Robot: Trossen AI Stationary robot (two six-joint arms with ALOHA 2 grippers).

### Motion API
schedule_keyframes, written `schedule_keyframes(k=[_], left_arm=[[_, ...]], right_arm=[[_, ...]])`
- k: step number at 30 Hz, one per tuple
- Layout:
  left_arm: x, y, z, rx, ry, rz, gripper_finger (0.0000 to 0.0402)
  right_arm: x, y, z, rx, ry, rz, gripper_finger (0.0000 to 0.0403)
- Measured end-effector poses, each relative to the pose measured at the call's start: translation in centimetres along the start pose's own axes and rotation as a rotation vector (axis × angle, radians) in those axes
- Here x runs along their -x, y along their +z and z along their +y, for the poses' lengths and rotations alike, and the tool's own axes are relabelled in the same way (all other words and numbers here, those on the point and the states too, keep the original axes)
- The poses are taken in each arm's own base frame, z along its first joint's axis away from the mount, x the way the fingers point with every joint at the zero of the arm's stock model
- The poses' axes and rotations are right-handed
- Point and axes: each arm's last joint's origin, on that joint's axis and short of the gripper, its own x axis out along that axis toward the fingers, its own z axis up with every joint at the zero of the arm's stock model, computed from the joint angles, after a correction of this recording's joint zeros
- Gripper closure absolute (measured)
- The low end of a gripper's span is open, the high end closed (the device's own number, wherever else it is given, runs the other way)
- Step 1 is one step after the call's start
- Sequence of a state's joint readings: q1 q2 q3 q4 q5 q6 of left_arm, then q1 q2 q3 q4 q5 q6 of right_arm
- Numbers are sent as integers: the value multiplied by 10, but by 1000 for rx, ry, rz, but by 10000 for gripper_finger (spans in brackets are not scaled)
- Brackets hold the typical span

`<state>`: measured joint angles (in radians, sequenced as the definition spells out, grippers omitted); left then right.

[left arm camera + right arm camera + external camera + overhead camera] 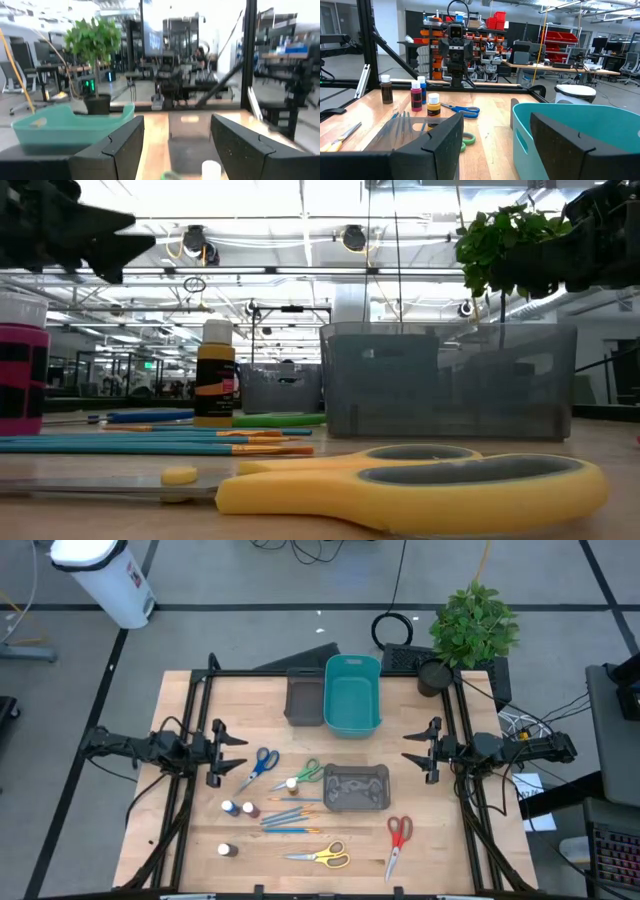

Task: Pick & Place Paint Supplies
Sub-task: Put the blue scissors into the top black bin

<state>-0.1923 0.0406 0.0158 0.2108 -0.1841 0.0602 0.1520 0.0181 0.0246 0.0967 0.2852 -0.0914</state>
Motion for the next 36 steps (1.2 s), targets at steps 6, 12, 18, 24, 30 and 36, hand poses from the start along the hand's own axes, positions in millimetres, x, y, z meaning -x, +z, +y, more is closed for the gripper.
schedule_keyframes(k=[6, 12, 18, 24, 30, 36], left_arm=[[0, 0, 0, 97, 0, 3, 167], [0, 0, 5, 246, 163, -15, 167], [-2, 10, 12, 391, 465, 133, 158], [-26, 26, 11, 403, 555, 373, 120], [-61, 13, 7, 419, 557, 673, 102], [-87, -14, 4, 431, 561, 886, 119]], right_arm=[[0, 0, 0, 0, 0, 0, 181], [0, 0, 0, 0, 0, 0, 181], [0, 0, 0, 0, 0, 0, 181], [0, 0, 0, 0, 0, 0, 181], [0, 0, 0, 0, 0, 0, 181], [0, 0, 0, 0, 0, 0, 181]])
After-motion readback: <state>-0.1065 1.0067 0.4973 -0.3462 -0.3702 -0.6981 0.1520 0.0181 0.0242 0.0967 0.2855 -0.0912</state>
